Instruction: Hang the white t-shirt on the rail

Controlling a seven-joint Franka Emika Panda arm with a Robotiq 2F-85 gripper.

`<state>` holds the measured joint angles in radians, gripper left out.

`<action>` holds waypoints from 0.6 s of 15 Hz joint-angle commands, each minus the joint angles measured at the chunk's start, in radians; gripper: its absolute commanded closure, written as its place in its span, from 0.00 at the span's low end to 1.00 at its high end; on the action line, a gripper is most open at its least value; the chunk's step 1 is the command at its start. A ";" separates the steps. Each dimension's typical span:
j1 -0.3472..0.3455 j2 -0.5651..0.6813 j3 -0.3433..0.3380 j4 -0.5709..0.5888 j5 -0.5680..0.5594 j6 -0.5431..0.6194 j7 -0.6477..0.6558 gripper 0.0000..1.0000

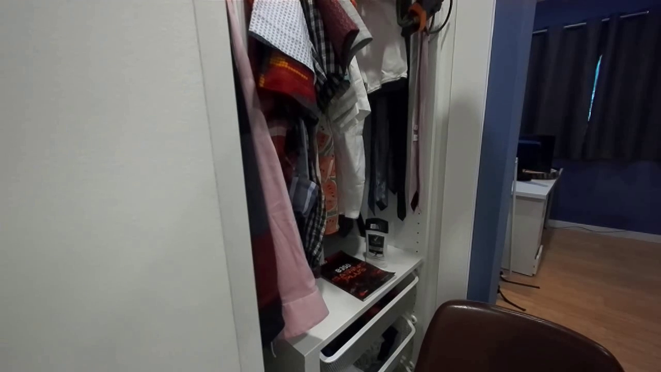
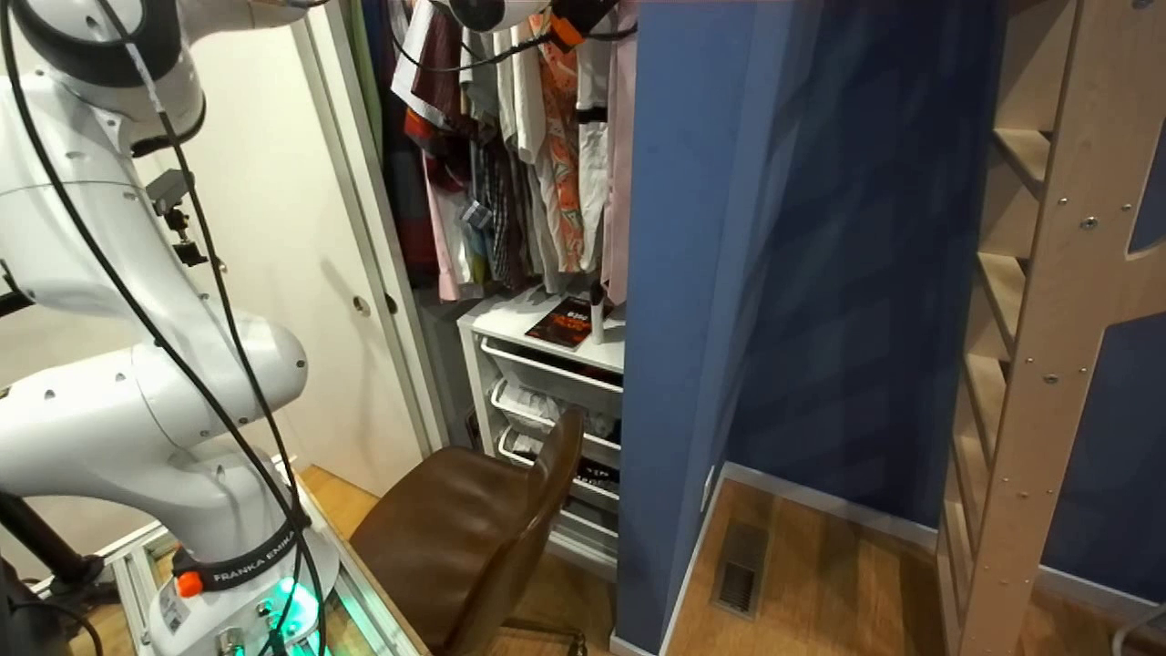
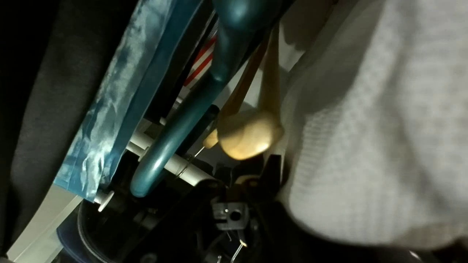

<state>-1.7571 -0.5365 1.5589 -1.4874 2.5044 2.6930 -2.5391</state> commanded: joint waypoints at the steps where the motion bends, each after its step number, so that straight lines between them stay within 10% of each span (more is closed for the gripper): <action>1: -0.156 -0.063 0.096 0.156 0.030 0.017 0.053 0.96; 4: -0.254 -0.092 0.167 0.244 0.029 0.032 0.070 0.96; 5: -0.145 -0.130 0.032 0.119 0.013 -0.030 0.126 0.84; 9: -0.189 -0.146 0.058 0.162 0.015 -0.016 0.136 0.84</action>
<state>-1.9756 -0.5994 1.7234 -1.3082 2.5045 2.7216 -2.4994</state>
